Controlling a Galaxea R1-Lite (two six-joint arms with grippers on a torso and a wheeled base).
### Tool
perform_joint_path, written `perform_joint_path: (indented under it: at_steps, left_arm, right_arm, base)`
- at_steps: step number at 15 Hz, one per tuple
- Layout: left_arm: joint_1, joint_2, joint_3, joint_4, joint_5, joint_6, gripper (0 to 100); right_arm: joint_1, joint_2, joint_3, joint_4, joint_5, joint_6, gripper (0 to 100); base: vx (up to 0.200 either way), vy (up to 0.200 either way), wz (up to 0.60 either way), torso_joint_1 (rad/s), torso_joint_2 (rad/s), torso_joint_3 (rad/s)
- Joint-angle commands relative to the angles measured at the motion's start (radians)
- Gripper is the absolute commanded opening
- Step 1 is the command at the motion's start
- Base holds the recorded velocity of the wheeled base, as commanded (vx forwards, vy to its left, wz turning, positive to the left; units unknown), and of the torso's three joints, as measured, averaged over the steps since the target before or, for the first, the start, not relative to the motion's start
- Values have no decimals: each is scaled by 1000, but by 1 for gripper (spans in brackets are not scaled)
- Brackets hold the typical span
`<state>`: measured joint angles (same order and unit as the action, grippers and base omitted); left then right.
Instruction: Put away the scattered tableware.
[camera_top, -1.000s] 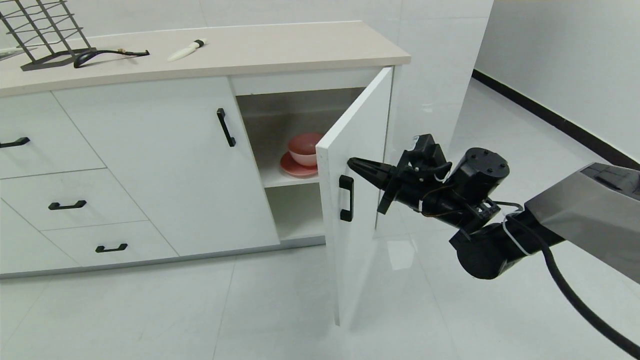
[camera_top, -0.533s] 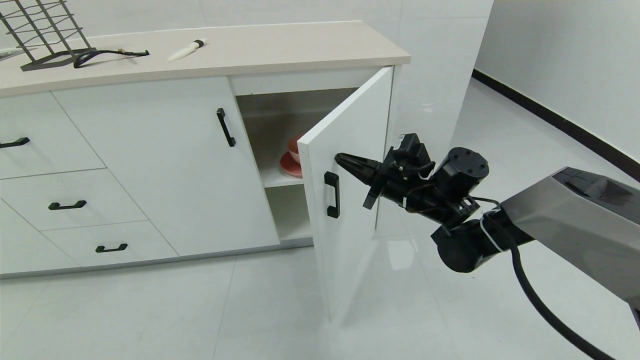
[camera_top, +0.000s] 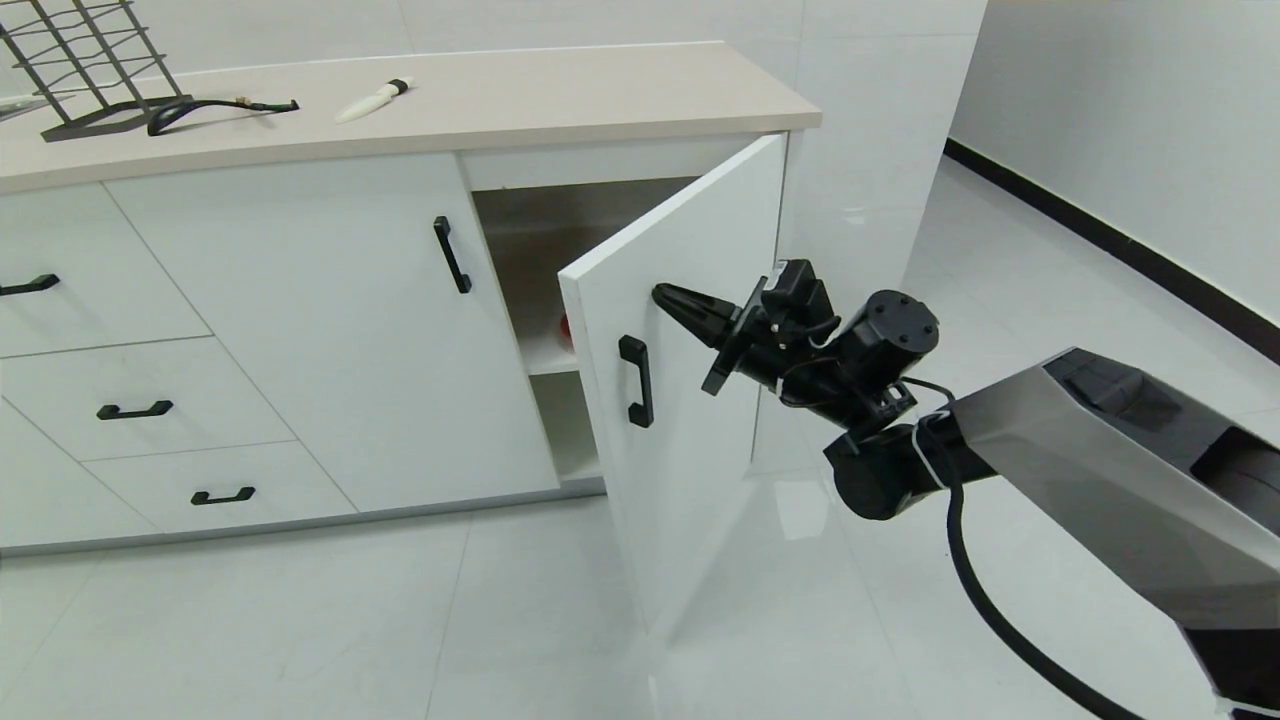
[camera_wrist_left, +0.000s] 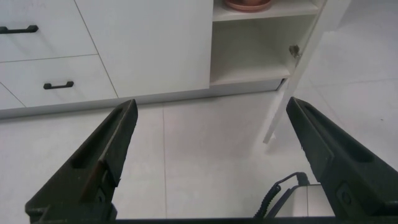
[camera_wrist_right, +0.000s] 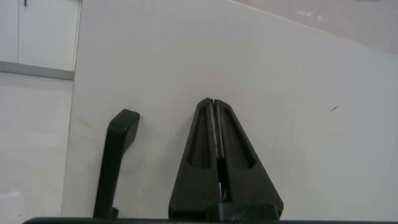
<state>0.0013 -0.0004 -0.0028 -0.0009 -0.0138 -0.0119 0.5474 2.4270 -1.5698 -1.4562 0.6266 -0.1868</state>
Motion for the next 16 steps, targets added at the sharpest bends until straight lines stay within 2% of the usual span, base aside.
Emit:
perform_joint_path:
  at_steps: [1, 5, 11, 14, 16]
  left_arm:
    - [0, 0, 1, -1, 0, 0, 100]
    - [0, 0, 1, -1, 0, -2, 100]
    - [0, 0, 0, -1, 0, -2, 100]
    - [0, 0, 0, -1, 0, -2, 100]
    - [0, 0, 0, -1, 0, -2, 100]
  right_arm:
    - [8, 78, -98, 0, -4, 0, 0]
    - [11, 145, -210, 0, -7, 1, 0]
    - [9, 161, -262, 0, -8, 1, 0]
    - [-7, 107, -196, -3, -8, 0, 0]
    - [-32, 0, -52, -9, -4, -2, 0]
  base:
    - [0, 0, 0, 0, 0, 0]
    - [0, 0, 0, 0, 0, 0]
    - [0, 0, 0, 0, 0, 0]
    - [0, 0, 0, 0, 0, 0]
    - [0, 0, 0, 0, 0, 0]
